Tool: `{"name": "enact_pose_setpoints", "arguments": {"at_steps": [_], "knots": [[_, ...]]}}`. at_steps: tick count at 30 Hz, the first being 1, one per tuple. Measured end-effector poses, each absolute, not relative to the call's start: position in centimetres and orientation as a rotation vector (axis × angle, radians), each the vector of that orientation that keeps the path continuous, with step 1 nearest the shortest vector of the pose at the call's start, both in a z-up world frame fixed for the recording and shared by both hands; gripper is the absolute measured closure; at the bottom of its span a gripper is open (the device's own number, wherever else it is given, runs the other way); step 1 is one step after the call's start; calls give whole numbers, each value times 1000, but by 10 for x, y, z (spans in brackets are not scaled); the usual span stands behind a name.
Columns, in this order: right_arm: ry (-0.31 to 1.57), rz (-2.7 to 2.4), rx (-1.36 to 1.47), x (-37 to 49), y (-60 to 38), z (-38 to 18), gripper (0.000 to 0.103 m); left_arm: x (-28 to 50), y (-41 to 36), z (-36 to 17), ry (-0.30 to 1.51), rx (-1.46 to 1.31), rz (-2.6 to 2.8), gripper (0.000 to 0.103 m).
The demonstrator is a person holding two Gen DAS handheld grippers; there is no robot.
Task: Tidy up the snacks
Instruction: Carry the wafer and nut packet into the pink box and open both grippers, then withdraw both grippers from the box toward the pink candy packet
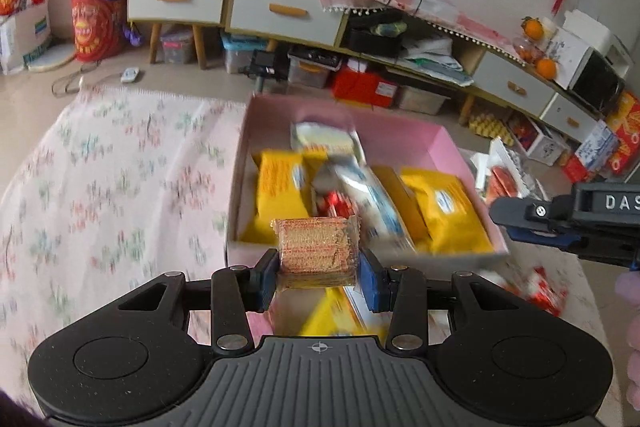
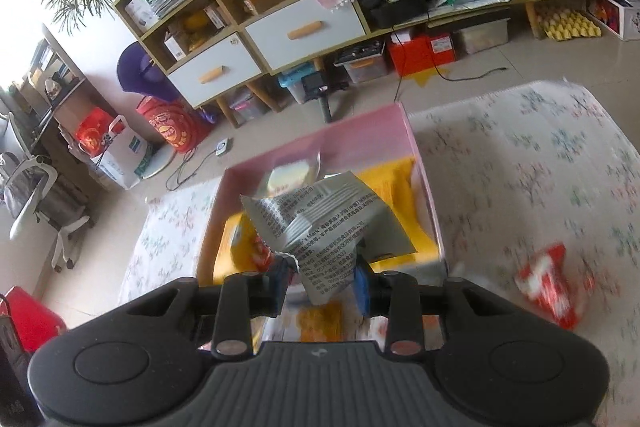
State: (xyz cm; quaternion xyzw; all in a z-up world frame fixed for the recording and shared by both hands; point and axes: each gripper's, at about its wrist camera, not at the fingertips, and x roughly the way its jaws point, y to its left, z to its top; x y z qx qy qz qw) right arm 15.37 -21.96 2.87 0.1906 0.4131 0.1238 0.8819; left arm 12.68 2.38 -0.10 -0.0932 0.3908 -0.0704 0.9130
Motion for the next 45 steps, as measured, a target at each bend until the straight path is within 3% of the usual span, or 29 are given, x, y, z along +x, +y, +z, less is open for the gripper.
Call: {"name": "enact_pose_setpoints", "arguments": {"at_steps": [14,28,31,39,45], "knots": [[823,225,347,217,-231,7,85,218,30,-14,756,-114,-74,64],[804,240,353,240,-235,-7,88,254,35,-35,782,-135,-66,63],[790,231,365,240,-238,-8,84,254,35,-36,768,-123,-73,59],[792,210,379,234,-241,-4,69,244,28,-28,751,-116,-119,29],[779,194,338,219,-240,12,50,226,23,-18,762,-79,-131,22]]}}
